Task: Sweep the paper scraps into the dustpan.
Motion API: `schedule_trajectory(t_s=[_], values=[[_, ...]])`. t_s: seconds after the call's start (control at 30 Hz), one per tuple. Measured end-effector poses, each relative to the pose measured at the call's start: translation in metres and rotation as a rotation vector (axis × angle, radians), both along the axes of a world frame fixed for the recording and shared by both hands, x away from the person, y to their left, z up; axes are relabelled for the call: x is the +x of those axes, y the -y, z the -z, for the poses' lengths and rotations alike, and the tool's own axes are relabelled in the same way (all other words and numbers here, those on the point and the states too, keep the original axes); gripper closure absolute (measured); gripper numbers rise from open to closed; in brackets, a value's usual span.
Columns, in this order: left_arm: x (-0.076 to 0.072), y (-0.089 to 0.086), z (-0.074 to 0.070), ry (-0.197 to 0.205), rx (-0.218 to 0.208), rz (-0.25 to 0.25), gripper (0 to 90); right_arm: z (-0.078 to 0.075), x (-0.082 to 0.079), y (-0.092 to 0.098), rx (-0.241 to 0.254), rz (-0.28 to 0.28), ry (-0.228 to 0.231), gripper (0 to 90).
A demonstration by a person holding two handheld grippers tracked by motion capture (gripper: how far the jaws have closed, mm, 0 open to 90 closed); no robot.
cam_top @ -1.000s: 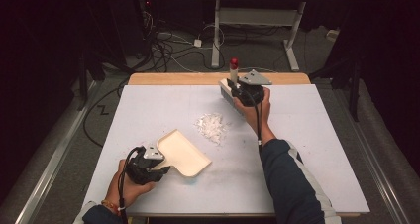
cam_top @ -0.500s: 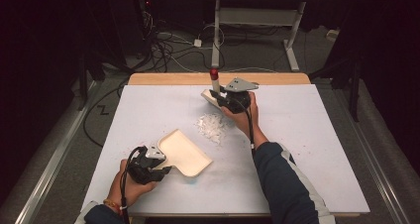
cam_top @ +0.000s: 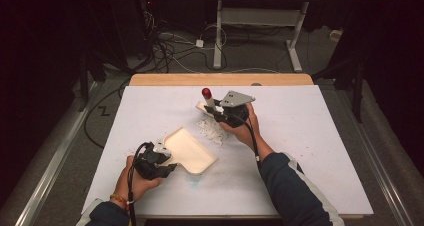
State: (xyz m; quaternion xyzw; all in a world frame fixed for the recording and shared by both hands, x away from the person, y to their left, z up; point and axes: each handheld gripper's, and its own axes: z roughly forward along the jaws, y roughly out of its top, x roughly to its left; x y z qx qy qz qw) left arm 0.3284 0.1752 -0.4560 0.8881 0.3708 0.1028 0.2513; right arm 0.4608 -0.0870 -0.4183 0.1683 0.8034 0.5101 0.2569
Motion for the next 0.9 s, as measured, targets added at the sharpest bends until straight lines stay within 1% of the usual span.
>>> schedule_trajectory(t_s=[0.03,0.07,0.1,0.13,0.2,0.23,0.27,0.3,0.33,0.37,0.4,0.43,0.47,0.53,0.57,0.63,0.67,0.73,0.8,0.83,0.9], values=[[0.002,0.001,0.000,-0.001,0.002,0.002,63.5,0.001,-0.005,-0.001,0.019,-0.009,-0.015,68.8],[0.003,0.001,0.001,0.001,0.006,0.004,63.5,0.001,-0.005,-0.001,0.019,-0.009,-0.015,68.8],[0.004,0.002,0.001,-0.003,0.014,0.007,63.5,0.001,-0.005,-0.001,0.029,-0.014,-0.018,68.7],[0.005,0.002,0.002,-0.001,0.015,0.008,63.5,0.001,-0.006,-0.001,0.041,-0.022,-0.026,68.7],[0.007,0.002,0.004,-0.011,0.013,0.008,63.5,0.001,-0.008,0.000,0.063,-0.025,-0.035,68.8],[0.009,0.003,0.005,-0.016,0.021,0.008,63.5,0.001,-0.011,0.000,0.076,-0.034,-0.041,68.8],[0.009,0.003,0.006,-0.013,0.024,0.009,63.5,0.001,-0.011,0.000,0.076,-0.034,-0.041,68.8],[0.010,0.005,0.005,-0.015,0.028,0.009,63.5,0.002,-0.016,0.000,0.082,-0.041,-0.039,68.8],[0.010,0.005,0.005,-0.015,0.028,0.009,63.5,0.002,-0.019,-0.001,0.087,-0.044,-0.048,68.7],[0.011,0.005,0.005,-0.015,0.028,0.009,63.5,0.002,-0.019,-0.001,0.087,-0.044,-0.048,68.7],[0.013,0.006,0.006,-0.017,0.029,0.012,63.5,0.002,-0.022,-0.001,0.086,-0.041,-0.042,68.7],[0.014,0.006,0.006,-0.021,0.029,0.011,63.5,0.002,-0.027,-0.003,0.089,-0.061,-0.035,69.0],[0.015,0.007,0.006,-0.022,0.035,0.012,63.5,0.002,-0.027,-0.003,0.089,-0.061,-0.035,69.0],[0.016,0.010,0.006,-0.019,0.038,0.012,63.5,0.001,-0.036,-0.008,0.094,-0.073,-0.034,69.3],[0.016,0.011,0.005,-0.021,0.040,0.012,63.5,0.001,-0.036,-0.008,0.094,-0.073,-0.034,69.3],[0.016,0.014,0.004,-0.020,0.042,0.016,63.5,-0.001,-0.044,-0.016,0.076,-0.076,-0.017,69.7],[0.017,0.016,0.004,-0.019,0.042,0.016,63.5,-0.001,-0.047,-0.018,0.078,-0.087,-0.017,70.0],[0.017,0.019,0.004,-0.020,0.053,0.019,63.5,-0.002,-0.050,-0.021,0.083,-0.092,-0.020,70.0],[0.017,0.020,0.003,-0.023,0.050,0.016,63.4,-0.003,-0.055,-0.026,0.079,-0.119,-0.018,70.1],[0.016,0.020,0.003,-0.024,0.047,0.015,63.4,-0.003,-0.057,-0.027,0.077,-0.123,-0.016,70.2],[0.015,0.020,0.003,-0.023,0.051,0.012,63.4,-0.005,-0.061,-0.029,0.086,-0.142,-0.011,70.5]])
